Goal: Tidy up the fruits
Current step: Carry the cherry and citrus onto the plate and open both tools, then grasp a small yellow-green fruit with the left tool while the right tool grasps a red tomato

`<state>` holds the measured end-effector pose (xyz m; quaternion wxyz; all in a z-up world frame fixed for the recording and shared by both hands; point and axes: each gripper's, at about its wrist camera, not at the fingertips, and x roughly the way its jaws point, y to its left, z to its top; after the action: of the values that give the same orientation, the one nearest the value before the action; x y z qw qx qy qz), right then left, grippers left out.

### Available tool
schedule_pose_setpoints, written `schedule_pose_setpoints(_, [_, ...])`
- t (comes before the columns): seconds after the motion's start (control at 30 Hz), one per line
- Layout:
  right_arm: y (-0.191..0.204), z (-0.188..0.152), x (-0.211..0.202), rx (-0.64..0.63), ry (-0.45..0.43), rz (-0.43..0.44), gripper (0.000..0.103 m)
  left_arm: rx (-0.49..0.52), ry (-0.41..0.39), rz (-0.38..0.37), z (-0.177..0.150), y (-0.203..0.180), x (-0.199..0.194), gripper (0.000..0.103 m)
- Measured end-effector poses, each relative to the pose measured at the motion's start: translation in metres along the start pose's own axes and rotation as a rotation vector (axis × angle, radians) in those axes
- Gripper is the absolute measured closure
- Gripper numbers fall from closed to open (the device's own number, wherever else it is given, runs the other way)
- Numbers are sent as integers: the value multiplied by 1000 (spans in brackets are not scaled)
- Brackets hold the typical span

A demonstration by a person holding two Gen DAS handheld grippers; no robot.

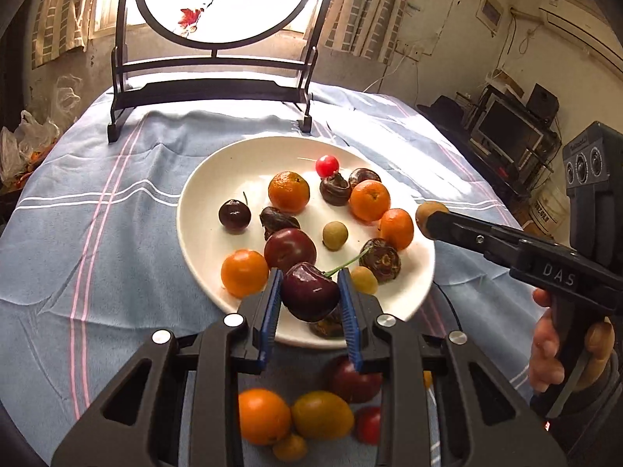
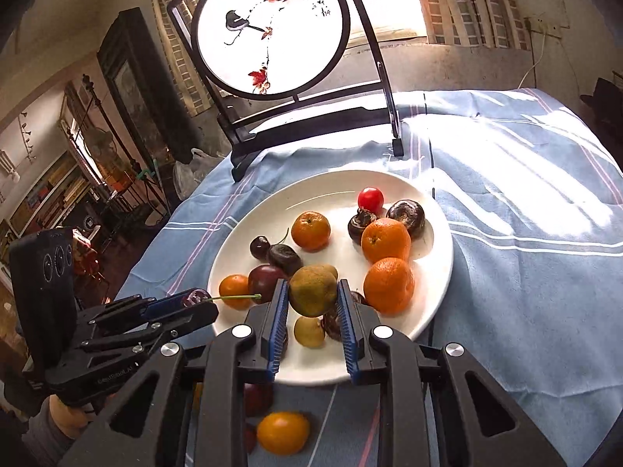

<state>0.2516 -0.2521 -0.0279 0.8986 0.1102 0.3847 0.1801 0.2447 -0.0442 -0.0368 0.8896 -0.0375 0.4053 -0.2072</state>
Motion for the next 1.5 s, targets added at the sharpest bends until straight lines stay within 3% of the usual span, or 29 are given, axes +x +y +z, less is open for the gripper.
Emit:
schedule_pose_setpoints(0.03, [-1, 4, 8, 1, 5, -1, 76, -5, 9, 5, 4, 2, 7, 72])
schedule_pose_setpoints(0.1, [-3, 9, 18, 26, 1, -15, 61, -25, 21, 15, 9, 7, 17, 54])
schedule_pose_setpoints(0.13, [-4, 9, 18, 38, -5, -19, 52, -41, 15, 16, 11, 10, 17, 49])
schedule_pose_setpoints(0.2, [0, 7, 13, 25, -17, -11, 52, -67, -6, -9, 11, 15, 9, 39])
schedule_pose_setpoints(0.47, [14, -50, -30, -59, -14, -16, 52, 16, -17, -6, -36, 8, -40, 38])
schedule_pose_setpoints(0.63, [9, -93, -52, -50, -30, -15, 52, 105, 50, 2, -87, 0, -51, 34])
schedule_pose_setpoints(0.73, [7, -109, -53, -23, -23, 1, 52, 140, 100, 48, -105, -3, -39, 34])
schedule_pose_setpoints(0.87, [12, -116, -53, -37, -32, -9, 52, 125, 107, 58, -102, -2, -32, 44])
schedule_pose_setpoints(1.03, [5, -116, -50, -3, -16, 22, 52, 133, 125, 71, -98, -3, -22, 47])
schedule_pose_setpoints(1.1, [4, -116, -51, 2, -21, 30, 52, 133, 144, 60, -98, -3, -19, 63])
schedule_pose_setpoints(1.3, [4, -116, -52, 2, -30, 41, 52, 163, 149, 49, -100, -10, -18, 81])
schedule_pose_setpoints(1.5, [16, -119, -46, -56, 15, 50, 52, 132, 61, 41, -110, -11, -42, 81])
